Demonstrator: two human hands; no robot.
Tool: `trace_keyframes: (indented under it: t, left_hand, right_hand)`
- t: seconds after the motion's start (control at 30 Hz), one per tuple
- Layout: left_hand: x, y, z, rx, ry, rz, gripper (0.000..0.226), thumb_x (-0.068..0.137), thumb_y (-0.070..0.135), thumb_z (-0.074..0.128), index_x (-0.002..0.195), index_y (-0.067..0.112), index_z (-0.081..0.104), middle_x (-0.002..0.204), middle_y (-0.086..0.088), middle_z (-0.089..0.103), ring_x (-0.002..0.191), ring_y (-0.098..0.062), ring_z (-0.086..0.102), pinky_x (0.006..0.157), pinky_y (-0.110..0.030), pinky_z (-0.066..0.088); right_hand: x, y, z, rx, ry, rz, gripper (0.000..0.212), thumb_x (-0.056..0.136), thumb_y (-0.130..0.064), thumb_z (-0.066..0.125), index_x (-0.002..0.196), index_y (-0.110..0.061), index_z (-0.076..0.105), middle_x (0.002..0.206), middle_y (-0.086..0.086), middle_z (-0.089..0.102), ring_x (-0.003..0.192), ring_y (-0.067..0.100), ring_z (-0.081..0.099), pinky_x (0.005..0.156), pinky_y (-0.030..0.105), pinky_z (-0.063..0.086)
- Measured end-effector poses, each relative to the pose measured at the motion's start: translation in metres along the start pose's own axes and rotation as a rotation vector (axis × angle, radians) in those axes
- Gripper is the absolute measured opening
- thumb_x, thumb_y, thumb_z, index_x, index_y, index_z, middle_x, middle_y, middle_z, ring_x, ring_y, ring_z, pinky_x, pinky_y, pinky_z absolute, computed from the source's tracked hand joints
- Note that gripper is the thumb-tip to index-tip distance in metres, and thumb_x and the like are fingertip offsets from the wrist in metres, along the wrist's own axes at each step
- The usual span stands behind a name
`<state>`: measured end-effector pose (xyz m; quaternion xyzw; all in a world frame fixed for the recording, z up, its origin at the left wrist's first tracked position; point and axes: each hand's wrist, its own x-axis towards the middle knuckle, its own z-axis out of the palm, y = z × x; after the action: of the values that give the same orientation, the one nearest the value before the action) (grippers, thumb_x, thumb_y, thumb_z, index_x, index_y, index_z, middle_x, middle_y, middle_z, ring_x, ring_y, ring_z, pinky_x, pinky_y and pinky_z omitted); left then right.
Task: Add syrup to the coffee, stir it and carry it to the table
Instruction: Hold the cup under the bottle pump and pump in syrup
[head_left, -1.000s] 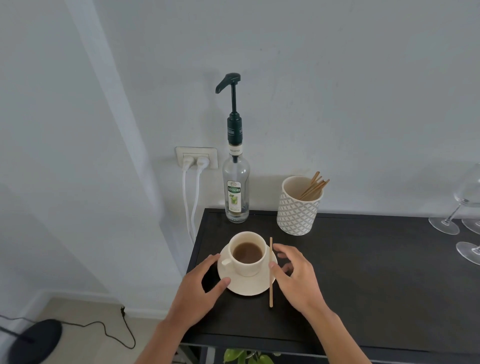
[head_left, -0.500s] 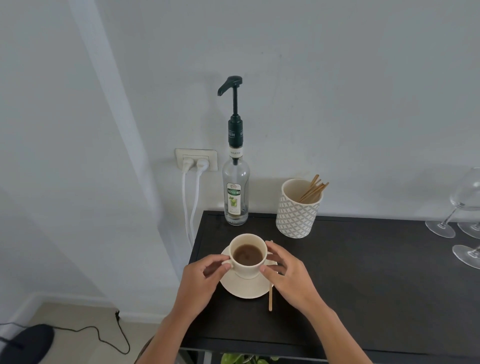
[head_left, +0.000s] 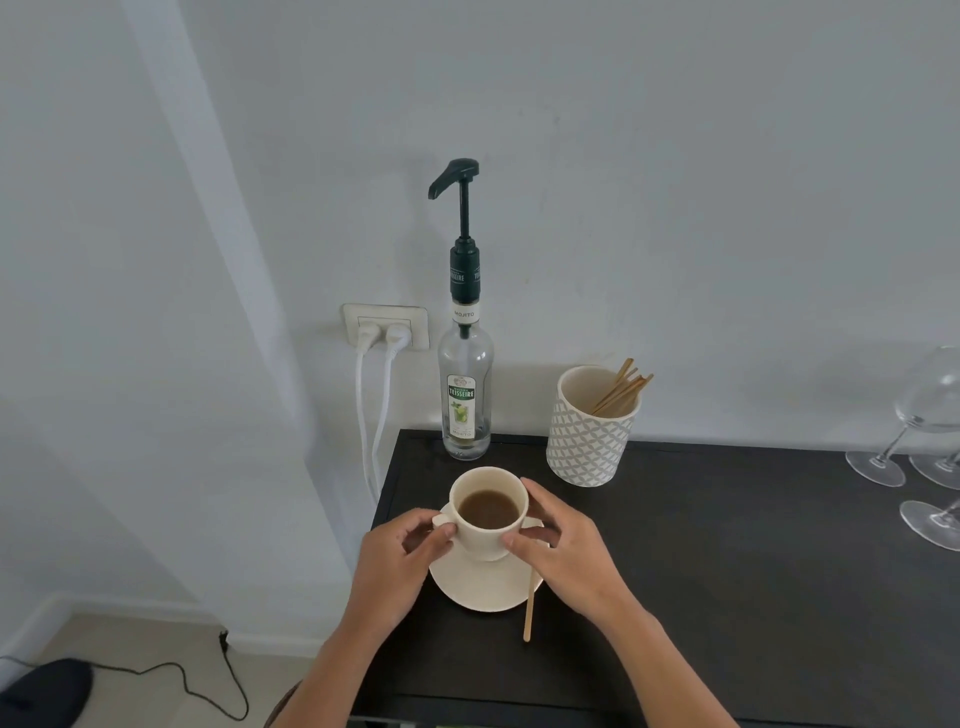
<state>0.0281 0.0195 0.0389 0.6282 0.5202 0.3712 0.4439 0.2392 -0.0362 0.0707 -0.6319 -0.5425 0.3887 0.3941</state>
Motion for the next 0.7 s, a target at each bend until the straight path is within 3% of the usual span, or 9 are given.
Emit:
trace_keyframes:
  t: [0.1, 0.23, 0.37, 0.47, 0.57, 0.67, 0.7]
  left_hand:
    - [0.011, 0.023, -0.009, -0.040, 0.039, 0.033, 0.009, 0.094, 0.024, 0.075, 0.099, 0.030, 0.081, 0.092, 0.023, 0.080, 0.095, 0.000, 0.077, 0.078, -0.020, 0.064]
    - [0.033, 0.067, -0.034, -0.111, 0.087, 0.116, 0.014, 0.094, 0.018, 0.074, 0.102, 0.022, 0.085, 0.092, 0.012, 0.085, 0.093, -0.009, 0.081, 0.079, -0.018, 0.064]
    - [0.055, 0.122, -0.064, -0.169, 0.152, 0.170, 0.015, 0.095, 0.015, 0.074, 0.091, 0.026, 0.085, 0.089, 0.005, 0.086, 0.085, -0.010, 0.083, 0.076, -0.017, 0.064]
    - [0.065, 0.151, -0.084, -0.224, 0.160, 0.218, 0.015, 0.096, 0.014, 0.073, 0.090, 0.019, 0.085, 0.091, -0.004, 0.086, 0.088, -0.015, 0.083, 0.082, -0.022, 0.065]
    - [0.074, 0.179, -0.102, -0.263, 0.188, 0.232, 0.013, 0.095, 0.015, 0.074, 0.089, 0.018, 0.085, 0.092, -0.007, 0.086, 0.087, -0.018, 0.084, 0.084, -0.026, 0.065]
    - [0.089, 0.200, -0.119, -0.245, 0.208, 0.246, 0.012, 0.095, 0.016, 0.075, 0.093, 0.011, 0.086, 0.090, -0.009, 0.085, 0.087, -0.020, 0.084, 0.084, -0.026, 0.066]
    - [0.092, 0.202, -0.119, -0.232, 0.207, 0.255, 0.013, 0.095, 0.016, 0.076, 0.095, 0.009, 0.086, 0.090, -0.009, 0.085, 0.086, -0.020, 0.084, 0.086, -0.029, 0.066]
  right_hand:
    - [0.010, -0.027, -0.009, -0.051, 0.014, -0.062, 0.052, 0.087, -0.026, 0.079, 0.116, -0.062, 0.053, 0.109, -0.042, 0.067, 0.111, -0.015, 0.061, 0.087, 0.009, 0.053]
    - [0.030, -0.072, -0.023, -0.064, 0.047, -0.161, 0.053, 0.087, -0.033, 0.079, 0.136, -0.035, 0.060, 0.127, -0.018, 0.070, 0.118, 0.001, 0.065, 0.102, 0.032, 0.056]
    - [0.053, -0.135, -0.040, -0.160, 0.157, -0.252, 0.055, 0.092, -0.043, 0.069, 0.144, -0.030, 0.055, 0.140, -0.012, 0.062, 0.124, 0.009, 0.060, 0.107, 0.035, 0.052]
    - [0.071, -0.174, -0.053, -0.165, 0.300, -0.419, 0.044, 0.102, -0.027, 0.058, 0.145, -0.023, 0.055, 0.144, -0.007, 0.059, 0.125, 0.006, 0.057, 0.107, 0.028, 0.048]
    - [0.098, -0.216, -0.065, -0.351, 0.331, -0.605, 0.052, 0.103, -0.008, 0.046, 0.154, -0.018, 0.044, 0.158, -0.005, 0.043, 0.143, 0.010, 0.043, 0.117, 0.028, 0.038]
    - [0.125, -0.254, -0.073, -0.528, 0.251, -0.613, 0.066, 0.098, 0.006, 0.036, 0.159, -0.019, 0.033, 0.169, -0.008, 0.025, 0.155, 0.007, 0.021, 0.112, 0.004, 0.013]
    - [0.128, -0.258, -0.074, -0.563, 0.198, -0.590, 0.070, 0.097, 0.009, 0.034, 0.160, -0.020, 0.030, 0.170, -0.009, 0.021, 0.156, 0.005, 0.017, 0.109, 0.003, 0.010]
